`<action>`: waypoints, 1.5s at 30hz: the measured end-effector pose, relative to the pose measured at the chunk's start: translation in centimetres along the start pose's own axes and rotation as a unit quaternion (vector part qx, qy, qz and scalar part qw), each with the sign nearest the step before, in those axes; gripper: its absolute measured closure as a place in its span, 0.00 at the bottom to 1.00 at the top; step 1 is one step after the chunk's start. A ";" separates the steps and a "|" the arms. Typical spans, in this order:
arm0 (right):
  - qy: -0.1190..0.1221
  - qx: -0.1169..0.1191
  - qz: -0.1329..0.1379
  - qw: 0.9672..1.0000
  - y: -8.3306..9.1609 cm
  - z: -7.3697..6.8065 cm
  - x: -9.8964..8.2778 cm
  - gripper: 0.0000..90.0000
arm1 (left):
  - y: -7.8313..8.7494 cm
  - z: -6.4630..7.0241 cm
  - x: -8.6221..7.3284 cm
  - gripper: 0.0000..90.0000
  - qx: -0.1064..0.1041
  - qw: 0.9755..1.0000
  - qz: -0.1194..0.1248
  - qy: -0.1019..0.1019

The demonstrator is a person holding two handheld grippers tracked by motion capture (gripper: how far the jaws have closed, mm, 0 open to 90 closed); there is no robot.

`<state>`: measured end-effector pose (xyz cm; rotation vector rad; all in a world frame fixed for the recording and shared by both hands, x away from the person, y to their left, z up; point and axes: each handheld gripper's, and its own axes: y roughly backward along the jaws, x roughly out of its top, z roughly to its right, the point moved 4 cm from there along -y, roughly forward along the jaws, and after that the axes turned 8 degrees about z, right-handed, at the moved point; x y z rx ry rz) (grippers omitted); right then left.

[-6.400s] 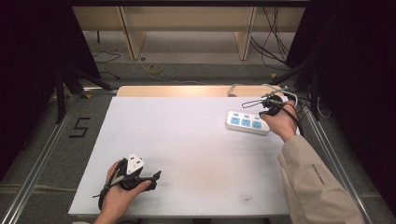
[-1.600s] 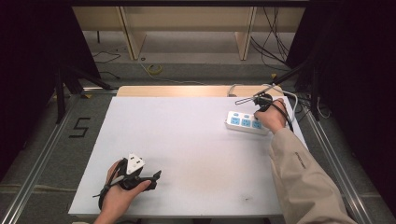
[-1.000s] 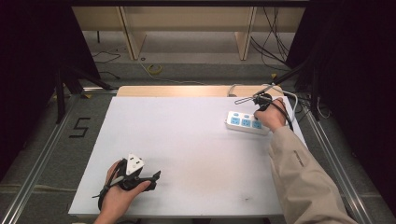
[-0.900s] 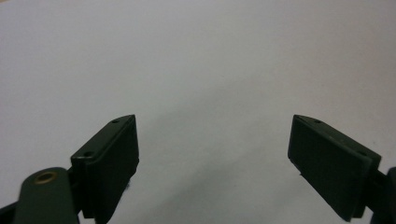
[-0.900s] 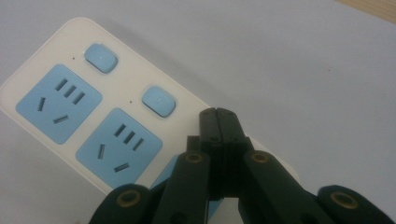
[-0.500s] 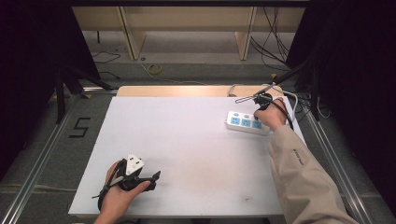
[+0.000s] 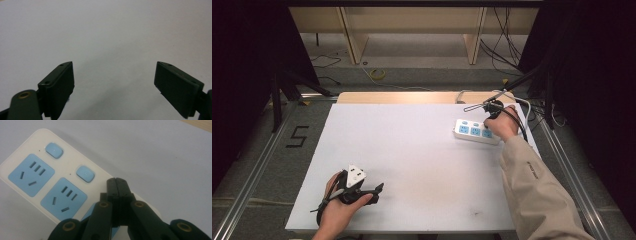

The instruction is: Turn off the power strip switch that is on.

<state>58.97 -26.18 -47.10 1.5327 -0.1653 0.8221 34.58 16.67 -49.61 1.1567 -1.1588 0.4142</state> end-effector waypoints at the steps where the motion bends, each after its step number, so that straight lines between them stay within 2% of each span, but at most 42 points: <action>1: 0.000 0.000 0.001 1.000 0.0 0.0 0.0 1.00 | 0.0 0.0 0.0 0.18 0.000 1.000 0.000 0.000; 8: -0.011 -0.002 0.035 0.999 0.5 0.2 -0.3 1.00 | 0.0 0.0 0.0 0.18 -0.001 1.000 -0.001 0.000; 10: -0.019 0.003 0.047 0.999 0.8 0.4 -0.6 1.00 | 0.0 0.0 0.0 0.18 -0.001 1.000 0.000 0.001; 15: -0.018 0.016 0.060 0.998 1.8 0.2 -1.1 1.00 | -0.1 0.1 0.0 0.18 -0.001 1.000 -0.001 0.001; 27: 0.009 0.043 0.086 0.995 4.4 -1.1 -3.0 0.95 | -0.2 0.0 0.0 0.18 -0.002 1.000 -0.004 -0.001; 35: 0.036 0.057 0.114 0.991 5.9 -2.6 -4.4 0.89 | -0.2 0.1 0.0 0.18 -0.001 1.000 -0.004 0.003; 45: 0.051 0.081 0.131 0.987 7.0 -4.4 -6.8 0.81 | -0.2 0.0 -0.1 0.18 -0.001 1.000 -0.005 0.003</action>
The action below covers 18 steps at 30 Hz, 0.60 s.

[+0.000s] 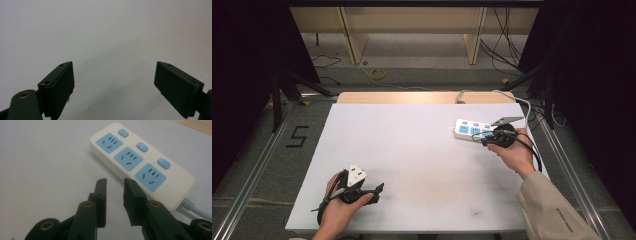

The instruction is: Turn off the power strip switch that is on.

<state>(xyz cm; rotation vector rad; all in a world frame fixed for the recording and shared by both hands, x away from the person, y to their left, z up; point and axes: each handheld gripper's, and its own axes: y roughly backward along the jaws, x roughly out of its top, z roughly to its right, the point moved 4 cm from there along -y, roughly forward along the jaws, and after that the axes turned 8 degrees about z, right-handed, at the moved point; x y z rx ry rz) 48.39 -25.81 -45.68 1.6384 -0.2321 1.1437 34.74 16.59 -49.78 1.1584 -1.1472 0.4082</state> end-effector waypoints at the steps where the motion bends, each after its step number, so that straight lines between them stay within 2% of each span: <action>1: 0.001 0.003 0.002 1.000 0.2 -0.2 -0.2 0.80 | 0.0 0.0 0.0 0.18 0.000 1.000 0.000 0.001; 5: 0.014 0.014 0.011 1.000 0.6 -0.9 -0.9 0.70 | -0.1 0.0 0.0 0.18 0.000 1.000 -0.001 0.000; 8: 0.016 0.018 0.017 1.000 1.0 -1.3 -1.2 0.65 | -0.1 0.0 0.0 0.18 -0.001 1.000 -0.003 0.001; 18: 0.032 0.042 0.044 0.998 2.5 -3.3 -3.1 0.54 | -0.1 -0.1 -0.1 0.18 -0.001 1.000 -0.005 0.001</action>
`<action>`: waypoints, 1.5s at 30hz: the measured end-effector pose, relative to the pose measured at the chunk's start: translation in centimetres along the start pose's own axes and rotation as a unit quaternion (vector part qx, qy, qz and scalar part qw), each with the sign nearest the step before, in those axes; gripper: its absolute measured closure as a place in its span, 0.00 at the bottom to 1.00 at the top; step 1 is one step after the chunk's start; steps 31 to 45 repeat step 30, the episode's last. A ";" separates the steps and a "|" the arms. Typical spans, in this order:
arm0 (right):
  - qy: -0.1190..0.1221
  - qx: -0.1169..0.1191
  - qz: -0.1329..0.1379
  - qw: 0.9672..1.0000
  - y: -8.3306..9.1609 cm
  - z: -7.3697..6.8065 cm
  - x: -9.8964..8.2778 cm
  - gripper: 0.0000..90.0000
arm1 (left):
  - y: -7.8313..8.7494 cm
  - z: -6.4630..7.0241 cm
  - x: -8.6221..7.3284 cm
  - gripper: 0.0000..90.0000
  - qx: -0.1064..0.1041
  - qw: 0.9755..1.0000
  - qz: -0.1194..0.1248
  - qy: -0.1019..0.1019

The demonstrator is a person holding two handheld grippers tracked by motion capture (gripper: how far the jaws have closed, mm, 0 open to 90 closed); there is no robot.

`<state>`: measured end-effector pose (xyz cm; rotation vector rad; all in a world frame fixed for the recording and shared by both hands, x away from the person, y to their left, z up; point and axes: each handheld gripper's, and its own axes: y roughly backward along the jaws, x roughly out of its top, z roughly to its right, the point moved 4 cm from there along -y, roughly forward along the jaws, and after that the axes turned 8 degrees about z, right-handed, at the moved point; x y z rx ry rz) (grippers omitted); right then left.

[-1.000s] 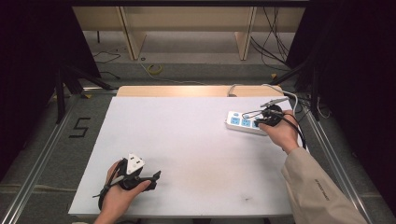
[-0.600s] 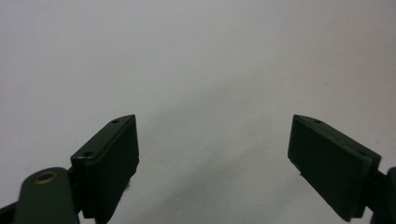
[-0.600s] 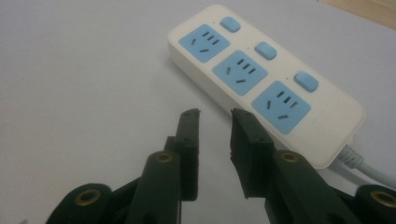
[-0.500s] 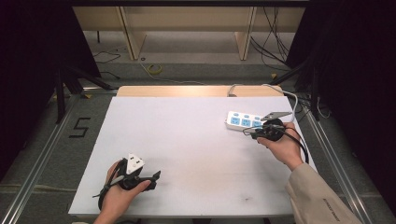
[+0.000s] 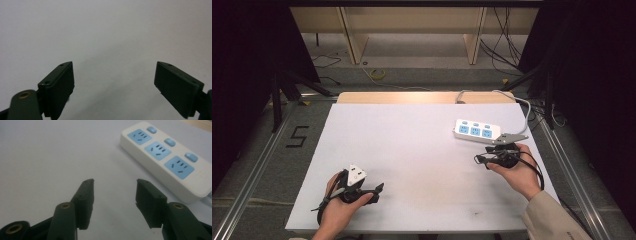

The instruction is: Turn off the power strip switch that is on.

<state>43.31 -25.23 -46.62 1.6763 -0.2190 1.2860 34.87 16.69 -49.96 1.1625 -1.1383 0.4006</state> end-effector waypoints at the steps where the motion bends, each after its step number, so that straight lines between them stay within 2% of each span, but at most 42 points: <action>1: -0.002 0.003 0.001 1.000 0.1 -0.3 -0.3 0.53 | 0.0 0.0 0.0 0.18 0.000 1.000 -0.001 0.000; 10: -0.011 0.014 0.021 1.000 0.9 -2.0 -3.6 0.47 | -0.2 0.0 0.0 0.18 -0.001 1.000 -0.003 0.000; 16: -0.019 0.018 0.034 0.999 1.4 -2.5 -4.8 0.44 | -0.3 0.0 0.0 0.18 -0.001 1.000 -0.005 -0.001; 24: -0.028 0.016 0.050 0.998 1.4 -2.5 -5.4 0.40 | -0.4 -0.1 -0.1 0.18 -0.002 1.000 -0.009 0.001; 45: -0.026 0.019 0.050 0.998 1.3 -2.6 -5.6 0.38 | -0.6 -0.2 -0.1 0.18 -0.001 1.000 -0.011 0.000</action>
